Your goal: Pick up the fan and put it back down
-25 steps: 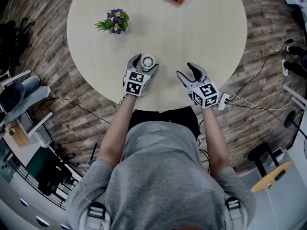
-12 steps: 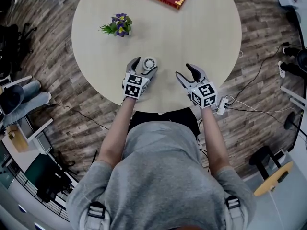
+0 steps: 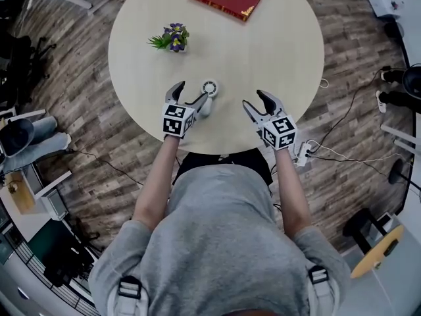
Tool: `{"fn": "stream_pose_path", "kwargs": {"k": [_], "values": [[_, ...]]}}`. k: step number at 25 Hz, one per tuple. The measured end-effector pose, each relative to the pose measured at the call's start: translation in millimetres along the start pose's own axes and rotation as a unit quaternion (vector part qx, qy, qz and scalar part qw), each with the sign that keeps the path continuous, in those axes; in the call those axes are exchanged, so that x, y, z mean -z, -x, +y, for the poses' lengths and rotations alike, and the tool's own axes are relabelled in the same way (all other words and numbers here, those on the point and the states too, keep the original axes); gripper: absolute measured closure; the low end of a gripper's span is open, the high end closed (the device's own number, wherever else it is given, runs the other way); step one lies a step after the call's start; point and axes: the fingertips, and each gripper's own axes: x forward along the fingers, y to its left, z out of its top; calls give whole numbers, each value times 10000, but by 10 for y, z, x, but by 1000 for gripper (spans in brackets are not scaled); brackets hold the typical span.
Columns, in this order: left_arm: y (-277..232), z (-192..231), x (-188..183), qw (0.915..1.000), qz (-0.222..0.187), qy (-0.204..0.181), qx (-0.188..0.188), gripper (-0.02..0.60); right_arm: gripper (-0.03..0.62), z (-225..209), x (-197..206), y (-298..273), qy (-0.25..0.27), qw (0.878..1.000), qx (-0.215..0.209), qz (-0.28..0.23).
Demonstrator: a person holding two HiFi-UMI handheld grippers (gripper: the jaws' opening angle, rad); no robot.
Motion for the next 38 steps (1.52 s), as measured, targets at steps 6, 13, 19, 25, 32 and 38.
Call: {"fn": "stream_pose_path", "kwargs": {"k": [6,13,19,25,32,38], "values": [[341,-66,9,9997,-243,58,-9,204,335,125,-46,177,104,9996,176,-172],[749,-27,-37,9985,-550,-11,-65,204,341,310,-148,367,228,9979,403,-443],[1076,30,-144,9957,-918,138,-77,204,342,478,-201,574,306,9956,609,-650],[1296,-14,-234,9936,-1129,-40,-33,204,344,597,-194,769,399,9934,807,-707],[1421,-48,-246,9929,-1173,-190,-21,205,344,633,-299,798,512,9920,851,-775],[1499,40,-287,9921,-1224,-228,-139,205,344,712,-362,796,571,9920,768,-818]]}}
